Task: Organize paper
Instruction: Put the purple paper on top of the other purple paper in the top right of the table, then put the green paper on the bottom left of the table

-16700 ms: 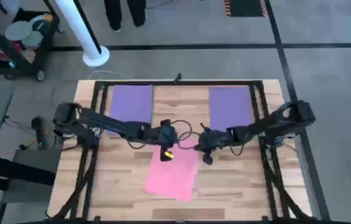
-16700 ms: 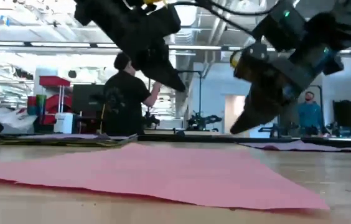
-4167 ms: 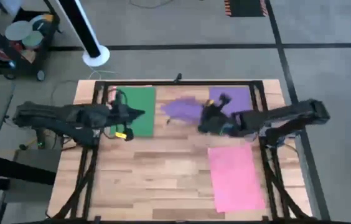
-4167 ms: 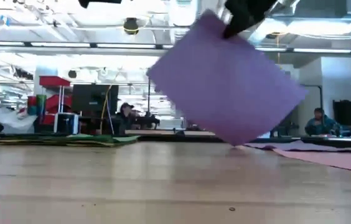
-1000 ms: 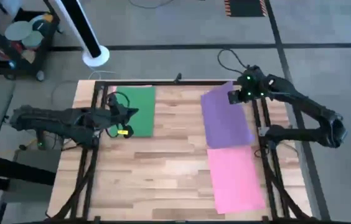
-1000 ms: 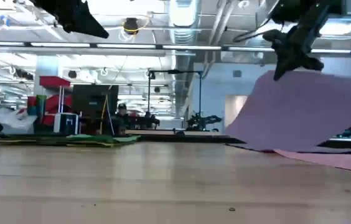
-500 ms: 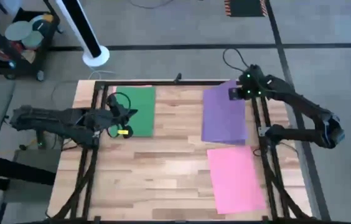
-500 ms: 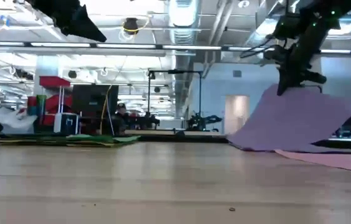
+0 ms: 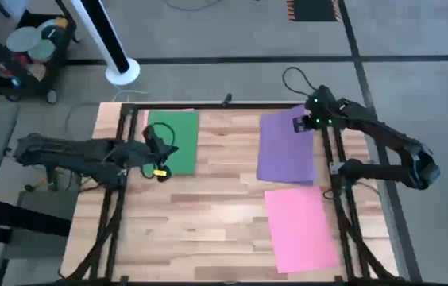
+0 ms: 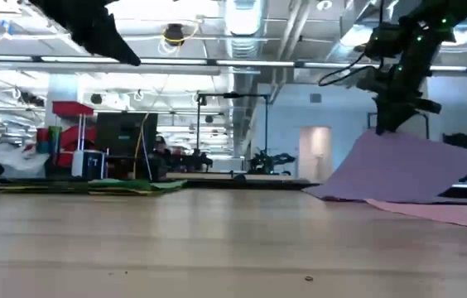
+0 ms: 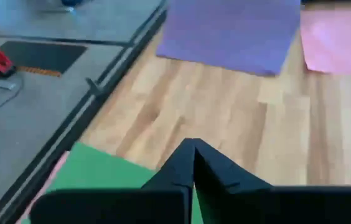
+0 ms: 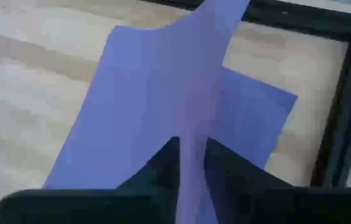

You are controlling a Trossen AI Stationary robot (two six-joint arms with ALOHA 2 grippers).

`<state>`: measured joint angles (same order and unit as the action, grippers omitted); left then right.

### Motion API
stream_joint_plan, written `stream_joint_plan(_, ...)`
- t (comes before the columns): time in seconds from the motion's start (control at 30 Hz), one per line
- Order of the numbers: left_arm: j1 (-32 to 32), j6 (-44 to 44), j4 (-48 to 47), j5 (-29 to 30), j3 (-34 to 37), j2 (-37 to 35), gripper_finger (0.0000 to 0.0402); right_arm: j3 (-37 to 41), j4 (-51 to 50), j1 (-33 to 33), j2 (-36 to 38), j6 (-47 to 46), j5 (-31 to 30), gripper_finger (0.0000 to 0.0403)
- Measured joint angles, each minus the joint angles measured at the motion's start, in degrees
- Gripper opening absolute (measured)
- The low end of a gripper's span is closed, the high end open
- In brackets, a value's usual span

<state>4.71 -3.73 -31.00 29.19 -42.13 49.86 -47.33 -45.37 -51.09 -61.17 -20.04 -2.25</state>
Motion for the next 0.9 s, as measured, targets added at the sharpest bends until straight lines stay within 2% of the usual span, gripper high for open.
stream_joint_plan(0.2,0.0,3.2,-0.2,-0.4,0.0,5.7,0.0,0.0,0.0,0.0,0.0,3.9,-0.9,0.0118)
stream_joint_plan(0.53,0.0,8.2,-2.6,-1.2,0.0,13.0,0.0002,-0.9,0.0,1.7,0.5,10.5,-1.0,0.014)
stream_joint_plan(0.73,0.0,8.7,-3.3,-5.0,0.0,20.6,0.005,-3.8,1.7,5.5,0.5,13.2,-0.9,0.0145)
stream_joint_plan(0.9,0.0,9.5,-1.2,-4.0,0.0,27.4,0.0098,-5.4,4.1,8.3,0.5,14.5,-0.9,0.0146)
